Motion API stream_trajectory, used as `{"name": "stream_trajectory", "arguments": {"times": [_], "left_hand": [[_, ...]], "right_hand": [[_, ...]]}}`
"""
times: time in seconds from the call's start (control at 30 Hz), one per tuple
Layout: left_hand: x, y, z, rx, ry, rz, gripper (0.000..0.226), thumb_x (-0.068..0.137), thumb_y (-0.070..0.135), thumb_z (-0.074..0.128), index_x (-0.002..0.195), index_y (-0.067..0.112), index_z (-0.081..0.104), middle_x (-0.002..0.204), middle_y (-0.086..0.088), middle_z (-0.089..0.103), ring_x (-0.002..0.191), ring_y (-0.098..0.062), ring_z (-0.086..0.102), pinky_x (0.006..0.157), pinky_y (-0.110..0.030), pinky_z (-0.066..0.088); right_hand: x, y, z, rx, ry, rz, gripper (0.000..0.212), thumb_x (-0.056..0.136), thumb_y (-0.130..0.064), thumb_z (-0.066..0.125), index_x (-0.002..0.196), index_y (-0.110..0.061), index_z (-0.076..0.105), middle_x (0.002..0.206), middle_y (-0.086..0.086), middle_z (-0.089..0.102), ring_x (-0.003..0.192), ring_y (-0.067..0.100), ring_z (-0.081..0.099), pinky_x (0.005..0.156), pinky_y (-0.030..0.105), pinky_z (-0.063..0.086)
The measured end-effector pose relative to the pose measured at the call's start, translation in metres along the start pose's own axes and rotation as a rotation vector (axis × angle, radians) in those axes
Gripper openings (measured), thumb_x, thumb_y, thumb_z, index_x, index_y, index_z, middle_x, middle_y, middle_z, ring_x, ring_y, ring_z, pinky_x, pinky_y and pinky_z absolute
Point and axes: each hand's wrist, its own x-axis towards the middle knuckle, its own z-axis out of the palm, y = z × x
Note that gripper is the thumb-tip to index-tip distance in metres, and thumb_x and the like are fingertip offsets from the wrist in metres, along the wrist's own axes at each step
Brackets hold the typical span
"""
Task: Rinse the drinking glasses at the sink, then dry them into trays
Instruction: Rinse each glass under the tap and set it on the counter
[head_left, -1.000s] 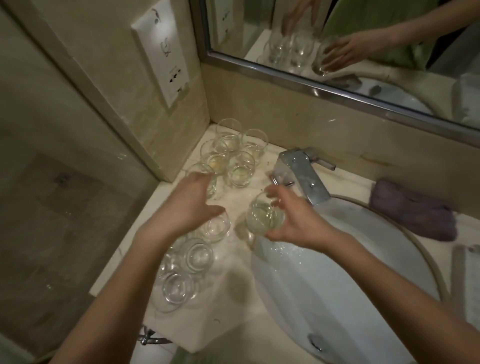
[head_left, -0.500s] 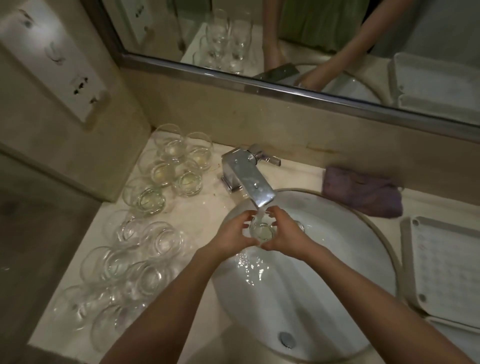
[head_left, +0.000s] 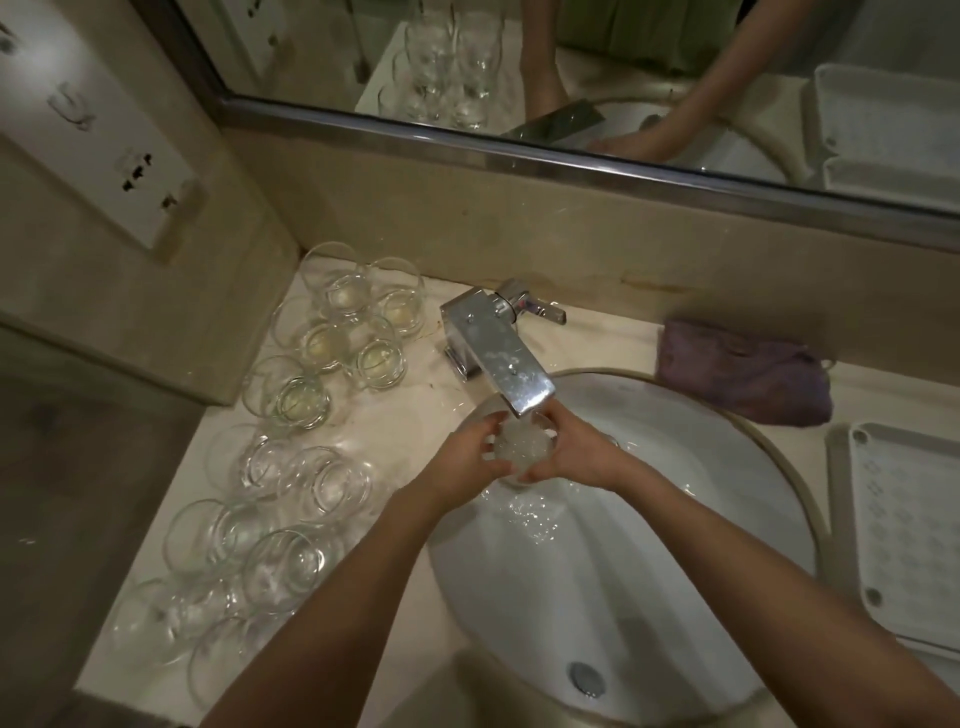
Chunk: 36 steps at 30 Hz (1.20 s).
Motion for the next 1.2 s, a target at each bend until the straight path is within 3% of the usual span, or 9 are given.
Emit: {"name": "stream_trajectory", "arguments": {"times": [0.13, 0.3, 0.4, 0.53, 0.67, 0.77, 1.03, 1.13, 1.2], "left_hand": [[0.002, 0.002, -0.006, 0.082, -0.040, 0.022, 0.066, 0.077, 0.001, 0.075, 0.136, 0.014, 0.048, 0.127, 0.002, 0.054, 0.110, -0.014, 0.055, 0.080, -0.008, 0.041], [-0.005, -0.014, -0.007, -0.160, -0.043, -0.068, 0.065, 0.078, -0.009, 0.071, 0.135, 0.004, 0.044, 0.134, -0.014, 0.055, 0.100, -0.016, 0.062, 0.084, -0.018, 0.051], [-0.006, -0.004, 0.000, -0.147, -0.035, -0.035, 0.059, 0.082, -0.010, 0.066, 0.135, 0.002, 0.044, 0.129, -0.007, 0.054, 0.082, -0.005, 0.061, 0.070, -0.008, 0.048], [-0.001, 0.007, 0.003, -0.034, -0.017, 0.028, 0.065, 0.079, -0.006, 0.069, 0.138, 0.011, 0.046, 0.128, 0.002, 0.049, 0.094, -0.011, 0.053, 0.065, -0.001, 0.043], [-0.005, -0.005, -0.006, -0.194, -0.038, -0.078, 0.063, 0.076, -0.013, 0.071, 0.132, 0.006, 0.049, 0.131, -0.008, 0.055, 0.094, -0.014, 0.060, 0.081, -0.019, 0.051], [-0.009, -0.007, -0.006, -0.258, -0.005, -0.109, 0.060, 0.077, -0.011, 0.071, 0.132, 0.002, 0.050, 0.125, -0.006, 0.058, 0.092, -0.009, 0.061, 0.074, -0.008, 0.049], [0.000, 0.016, 0.004, -0.067, 0.056, 0.034, 0.066, 0.070, -0.005, 0.078, 0.128, 0.015, 0.052, 0.121, 0.003, 0.056, 0.096, -0.014, 0.057, 0.070, -0.009, 0.047], [0.001, 0.006, -0.006, -0.121, 0.005, -0.056, 0.069, 0.068, -0.008, 0.079, 0.129, 0.009, 0.051, 0.122, -0.002, 0.058, 0.084, -0.015, 0.062, 0.079, -0.025, 0.052], [-0.001, -0.001, -0.008, -0.134, -0.011, -0.110, 0.067, 0.070, -0.007, 0.079, 0.129, 0.007, 0.052, 0.121, -0.003, 0.059, 0.092, -0.017, 0.063, 0.086, -0.027, 0.050]], "right_hand": [[-0.017, 0.005, 0.023, 0.132, 0.188, -0.026, 0.075, 0.062, -0.013, 0.090, 0.119, -0.016, 0.042, 0.108, -0.011, 0.054, 0.087, 0.004, 0.058, 0.069, 0.011, 0.048], [-0.008, -0.012, 0.011, -0.109, 0.060, -0.068, 0.075, 0.063, -0.018, 0.087, 0.125, -0.019, 0.045, 0.107, -0.006, 0.054, 0.091, 0.013, 0.057, 0.074, 0.025, 0.048], [-0.007, -0.007, 0.005, -0.068, 0.055, -0.004, 0.078, 0.063, -0.019, 0.087, 0.128, -0.019, 0.044, 0.112, -0.005, 0.054, 0.094, 0.012, 0.056, 0.074, 0.019, 0.046], [-0.018, 0.007, 0.022, 0.096, 0.196, 0.017, 0.079, 0.061, -0.016, 0.090, 0.121, -0.021, 0.038, 0.106, -0.010, 0.053, 0.094, 0.012, 0.057, 0.072, 0.014, 0.048], [-0.014, -0.004, 0.021, -0.205, 0.157, -0.065, 0.083, 0.062, -0.024, 0.087, 0.130, -0.016, 0.040, 0.119, 0.001, 0.054, 0.106, 0.021, 0.056, 0.084, 0.033, 0.049], [-0.007, -0.019, 0.009, -0.344, 0.070, -0.068, 0.084, 0.063, -0.023, 0.087, 0.134, -0.011, 0.042, 0.119, 0.006, 0.054, 0.107, 0.023, 0.054, 0.081, 0.031, 0.049], [-0.020, 0.003, 0.022, 0.220, 0.278, -0.001, 0.082, 0.062, -0.008, 0.089, 0.128, -0.020, 0.043, 0.109, -0.007, 0.058, 0.097, 0.008, 0.059, 0.077, 0.015, 0.051], [-0.016, -0.003, 0.025, -0.064, 0.252, -0.056, 0.088, 0.063, -0.017, 0.088, 0.137, -0.015, 0.040, 0.123, 0.001, 0.055, 0.112, 0.020, 0.056, 0.090, 0.032, 0.050], [-0.010, -0.012, 0.015, -0.316, 0.154, -0.059, 0.093, 0.063, -0.024, 0.087, 0.141, -0.013, 0.039, 0.130, 0.005, 0.053, 0.117, 0.024, 0.052, 0.091, 0.031, 0.045]]}}
